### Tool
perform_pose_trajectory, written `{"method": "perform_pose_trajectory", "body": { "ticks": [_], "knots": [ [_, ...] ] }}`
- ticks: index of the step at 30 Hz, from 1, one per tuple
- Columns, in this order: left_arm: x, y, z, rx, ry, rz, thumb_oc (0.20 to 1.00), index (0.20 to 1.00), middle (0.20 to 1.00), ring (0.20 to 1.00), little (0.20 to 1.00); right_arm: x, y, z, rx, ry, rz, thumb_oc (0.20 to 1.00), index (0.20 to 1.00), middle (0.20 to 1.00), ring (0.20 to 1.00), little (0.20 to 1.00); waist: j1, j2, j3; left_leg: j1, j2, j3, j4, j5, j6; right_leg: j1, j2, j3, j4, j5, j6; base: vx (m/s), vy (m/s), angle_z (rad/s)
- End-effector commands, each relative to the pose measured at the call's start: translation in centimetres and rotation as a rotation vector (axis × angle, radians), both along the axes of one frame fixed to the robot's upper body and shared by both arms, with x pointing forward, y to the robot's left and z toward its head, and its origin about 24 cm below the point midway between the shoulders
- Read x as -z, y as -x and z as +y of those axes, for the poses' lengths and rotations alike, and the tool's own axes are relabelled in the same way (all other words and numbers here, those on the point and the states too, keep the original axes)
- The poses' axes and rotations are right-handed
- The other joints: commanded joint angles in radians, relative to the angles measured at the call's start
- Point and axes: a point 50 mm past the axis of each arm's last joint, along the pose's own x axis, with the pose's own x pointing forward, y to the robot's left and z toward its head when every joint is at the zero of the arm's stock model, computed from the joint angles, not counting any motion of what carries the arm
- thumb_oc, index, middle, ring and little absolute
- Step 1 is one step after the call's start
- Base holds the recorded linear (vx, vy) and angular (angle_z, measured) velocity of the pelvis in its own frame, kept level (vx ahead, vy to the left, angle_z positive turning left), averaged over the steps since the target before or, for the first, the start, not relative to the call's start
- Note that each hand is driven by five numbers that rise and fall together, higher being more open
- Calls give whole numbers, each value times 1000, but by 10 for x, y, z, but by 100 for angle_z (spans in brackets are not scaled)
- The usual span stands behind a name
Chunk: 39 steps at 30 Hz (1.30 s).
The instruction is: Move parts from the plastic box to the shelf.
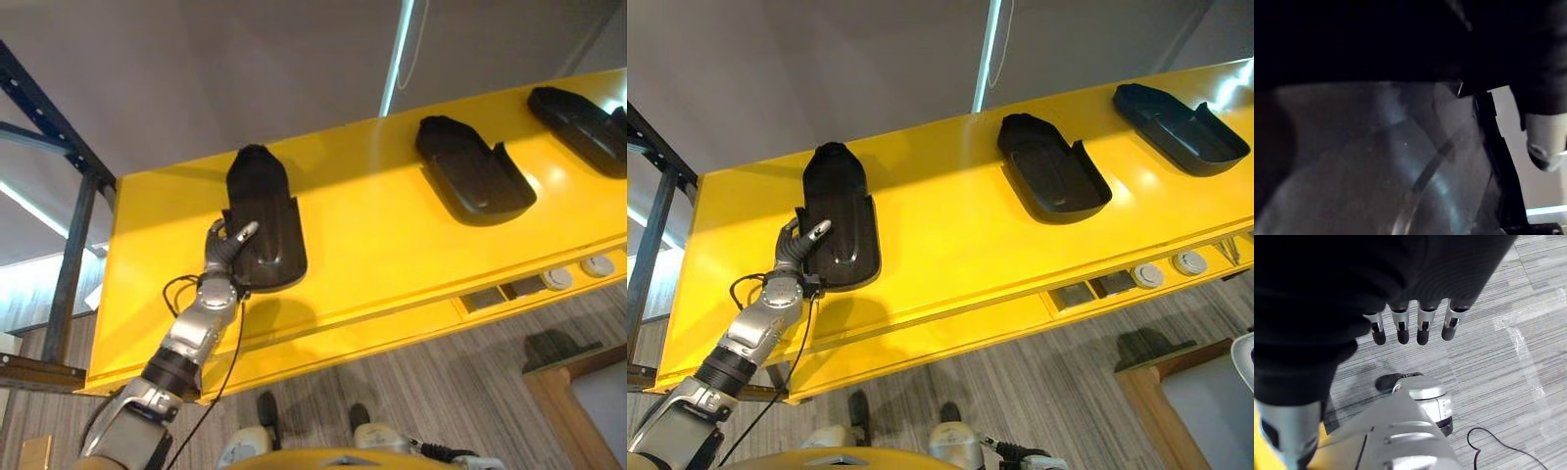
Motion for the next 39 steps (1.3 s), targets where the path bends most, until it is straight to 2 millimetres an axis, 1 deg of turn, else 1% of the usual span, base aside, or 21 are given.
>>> {"method": "perform_pose_trajectory", "body": {
  "ticks": [1, 4, 8, 13, 14, 16, 17, 18, 21, 22, 23, 24, 26, 28, 29, 31, 33, 34, 35, 37, 39],
  "knots": [
    [-3, -6, 19, -44, -230, 1, 1000, 1000, 1000, 1000, 1000, 4, 4, 11, 6, -49, 18, 1000, 1000, 1000, 1000, 1000, 18, -36, 13, 12, 1, 35, 49, -152, -5, -29, -12, -12, 33, -85, -23, -81, 69, -2],
    [-14, -12, 24, -53, -291, -32, 1000, 1000, 1000, 1000, 1000, 4, 5, 9, 0, -45, 23, 1000, 1000, 1000, 1000, 1000, 15, -37, 4, 23, 6, 40, 45, -149, -9, -17, -11, -15, 28, -84, -21, -51, 29, 0],
    [-22, -19, 23, -49, -259, -55, 1000, 1000, 1000, 1000, 1000, 5, 7, 10, -32, -44, 45, 1000, 1000, 1000, 1000, 1000, 12, -44, -14, 38, 11, 50, 35, -147, -12, -1, -9, -17, 13, -77, -15, -52, 12, 1],
    [-30, -28, 8, -7, -72, -118, 1000, 1000, 1000, 1000, 1000, 5, 9, 9, -43, -35, 57, 1000, 1000, 1000, 1000, 1000, 8, -50, -30, 46, 17, 56, 29, -146, -14, 8, -5, -15, 9, -77, -12, -55, 10, -3],
    [-43, -31, -4, 69, 100, -189, 1000, 1000, 1000, 1000, 1000, 4, 7, 7, -41, -30, 61, 1000, 1000, 1000, 1000, 1000, 6, -51, -37, 54, 20, 59, 23, -144, -15, 12, -5, -17, 8, -77, -12, -77, 16, -4],
    [-66, -33, -13, 153, 241, -308, 1000, 1000, 1000, 1000, 1000, 3, 6, 3, -49, -26, 69, 1000, 1000, 1000, 1000, 1000, 6, -53, -40, 63, 22, 59, 18, -145, -17, 16, -5, -19, 5, -75, -11, -79, 14, -4],
    [-82, -32, -18, 195, 351, -371, 1000, 1000, 1000, 1000, 1000, 2, 6, 1, -51, -22, 72, 1000, 1000, 1000, 1000, 1000, 9, -53, -43, 65, 23, 59, 16, -145, -17, 18, -5, -22, 4, -75, -12, -78, 13, -3],
    [-110, -26, -24, 277, 444, -499, 1000, 1000, 1000, 1000, 1000, 2, 7, -2, -48, -15, 79, 1000, 1000, 1000, 1000, 1000, 16, -53, -47, 68, 23, 55, 13, -145, -17, 22, -7, -28, 3, -74, -12, -79, 9, -2],
    [-143, -9, -23, 362, 497, -629, 1000, 1000, 1000, 1000, 1000, 1, 8, -4, -25, -17, 94, 1000, 1000, 1000, 1000, 1000, 42, -53, -53, 67, 20, 36, 11, -145, -18, 30, -10, -46, 2, -77, -16, -57, -3, 0],
    [-143, -9, -23, 362, 497, -629, 1000, 1000, 1000, 1000, 1000, 1, 8, -4, -25, -17, 94, 1000, 1000, 1000, 1000, 1000, 42, -53, -53, 67, 20, 36, 11, -145, -18, 30, -10, -46, 2, -77, -16, -43, -3, 8],
    [-153, 0, -17, 345, 459, -722, 1000, 1000, 1000, 1000, 1000, 2, 10, -4, -12, -26, 103, 1000, 1000, 1000, 1000, 1000, 53, -53, -53, 67, 18, 26, 10, -147, -18, 33, -12, -55, 2, -79, -17, -29, -4, 8],
    [-156, 8, -4, 295, 345, -769, 1000, 1000, 1000, 1000, 1000, 2, 12, -2, -4, -35, 110, 1000, 1000, 1000, 1000, 1000, 70, -53, -54, 68, 13, 16, 8, -150, -16, 37, -14, -65, 2, -83, -18, -38, 0, 6],
    [-149, 16, 14, 257, 165, -782, 1000, 1000, 1000, 1000, 1000, 5, 18, 3, -9, -54, 119, 1000, 1000, 1000, 1000, 1000, 90, -54, -58, 68, 7, 0, 4, -155, -14, 39, -16, -79, 2, -86, -21, -25, 8, 12],
    [-141, 18, 23, 234, 116, -751, 1000, 1000, 1000, 1000, 1000, 6, 19, 5, -16, -64, 117, 1000, 1000, 1000, 1000, 1000, 100, -54, -58, 66, 5, -6, 3, -156, -14, 41, -17, -85, 2, -88, -22, -24, 25, 50],
    [-125, 23, 41, 200, 76, -689, 1000, 1000, 1000, 1000, 1000, 6, 19, 6, -30, -58, 100, 1000, 1000, 1000, 1000, 1000, 118, -52, -56, 63, 1, -13, 2, -159, -12, 42, -19, -93, 4, -92, -23, -34, 46, 38],
    [-116, 27, 50, 191, 66, -661, 1000, 1000, 1000, 1000, 1000, 6, 18, 6, -33, -46, 89, 1000, 1000, 1000, 1000, 1000, 128, -51, -53, 60, -2, -18, 3, -160, -11, 41, -22, -100, 6, -94, -23, -39, 42, 21],
    [-98, 36, 55, 292, 106, -585, 1000, 1000, 1000, 1000, 1000, 5, 14, 5, -44, -39, 86, 1000, 1000, 1000, 1000, 1000, 153, -50, -44, 55, -8, -30, 3, -160, -8, 40, -26, -115, 12, -95, -23, -54, 44, 31],
    [-94, 38, 53, 353, 131, -561, 667, 667, 667, 667, 667, 5, 12, 5, -52, -36, 86, 1000, 1000, 1000, 1000, 1000, 159, -48, -42, 53, -8, -32, 3, -159, -7, 38, -27, -120, 15, -96, -24, -61, 58, 10],
    [-87, 46, 41, 522, 158, -530, 445, 445, 445, 445, 445, 3, 8, 2, -71, -28, 83, 1000, 1000, 1000, 1000, 1000, 172, -43, -34, 51, -10, -37, 2, -161, -3, 35, -30, -130, 19, -98, -25, -55, 53, 18],
    [-83, 55, 24, 699, 177, -499, 200, 200, 200, 200, 200, 1, 4, -1, -82, -22, 74, 1000, 1000, 1000, 1000, 1000, 184, -36, -26, 51, -12, -42, 1, -161, 0, 32, -32, -140, 23, -97, -25, -48, 47, 31],
    [-74, 65, 6, 876, 268, -415, 200, 200, 200, 200, 200, -1, -3, -5, -65, -19, 50, 1000, 1000, 1000, 1000, 1000, 192, -26, -18, 51, -14, -43, 0, -161, 0, 27, -38, -151, 29, -96, -21, -39, 56, 25]
  ]
}}
